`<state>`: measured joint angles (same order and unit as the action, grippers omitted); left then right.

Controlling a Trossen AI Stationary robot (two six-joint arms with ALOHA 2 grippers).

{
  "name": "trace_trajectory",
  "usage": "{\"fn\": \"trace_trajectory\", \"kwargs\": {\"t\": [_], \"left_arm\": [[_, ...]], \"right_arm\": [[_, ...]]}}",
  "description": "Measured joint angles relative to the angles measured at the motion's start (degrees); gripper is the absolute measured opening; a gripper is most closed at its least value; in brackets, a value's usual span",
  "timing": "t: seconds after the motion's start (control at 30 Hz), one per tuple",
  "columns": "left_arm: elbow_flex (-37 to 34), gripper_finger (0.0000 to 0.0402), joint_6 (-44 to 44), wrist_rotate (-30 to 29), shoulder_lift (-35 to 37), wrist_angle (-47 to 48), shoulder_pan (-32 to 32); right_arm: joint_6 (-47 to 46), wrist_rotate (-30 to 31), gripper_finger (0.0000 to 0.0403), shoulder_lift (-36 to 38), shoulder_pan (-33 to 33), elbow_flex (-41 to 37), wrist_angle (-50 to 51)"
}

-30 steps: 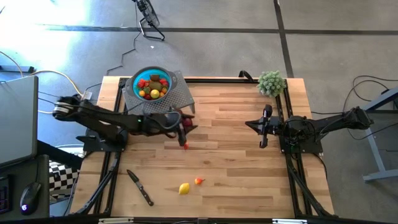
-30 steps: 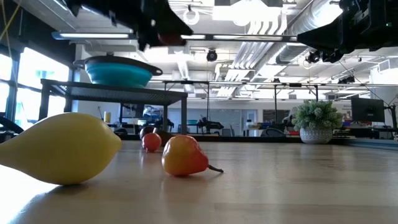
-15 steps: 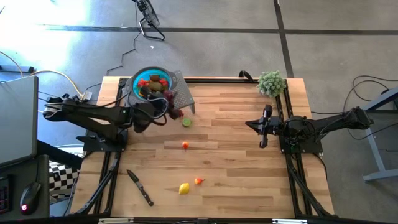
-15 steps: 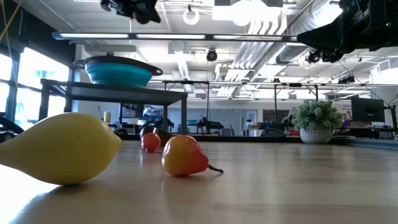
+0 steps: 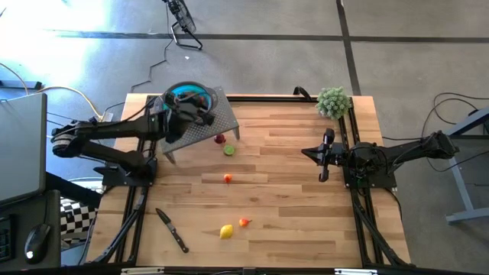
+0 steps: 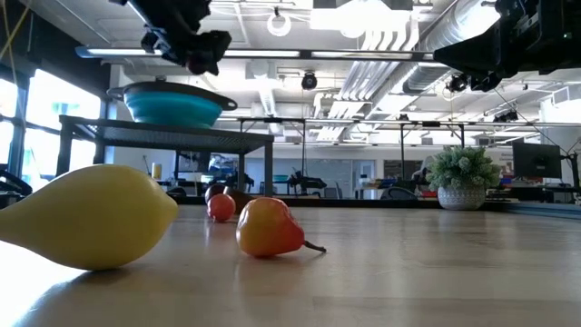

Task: Pick & Place Fruit
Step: Put the red pomegranate into the blue strainer bowl on the shelf, then put the orange pear into the blue strainer bowl on the shelf

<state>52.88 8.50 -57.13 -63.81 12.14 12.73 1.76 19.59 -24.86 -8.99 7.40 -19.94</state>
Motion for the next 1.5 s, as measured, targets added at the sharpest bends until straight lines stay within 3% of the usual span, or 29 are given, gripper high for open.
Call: {"fn": "trace_trajectory", "kwargs": {"t": [0.37, 0.7, 1.1, 1.23, 1.5], "left_arm": [[0.0, 0.0203, 2.53, 12.87, -0.04, 0.99, 8.47], [0.0, 0.0206, 2.53, 13.08, -0.04, 0.98, 8.44], [0.0, 0.0258, 2.34, 13.08, -0.04, 0.9, 8.26], [-0.01, 0.0237, 2.33, 14.83, -0.04, 0.86, 8.25], [-0.02, 0.015, 2.29, 26.69, -0.04, 0.33, 8.24]], "right_arm": [[1.07, -0.01, 0.0002, 0.0, 0.02, 0.0, 0.02], [1.07, 0.0, 0.0002, 0.0, -0.01, 0.0, 0.04], [1.07, -0.02, 0.0002, 0.0, -0.01, 0.0, 0.04], [1.07, -0.01, 0.0002, 0.0, -0.01, 0.0, 0.04], [1.07, -0.01, 0.0002, 0.0, 0.01, 0.0, 0.04]]}}
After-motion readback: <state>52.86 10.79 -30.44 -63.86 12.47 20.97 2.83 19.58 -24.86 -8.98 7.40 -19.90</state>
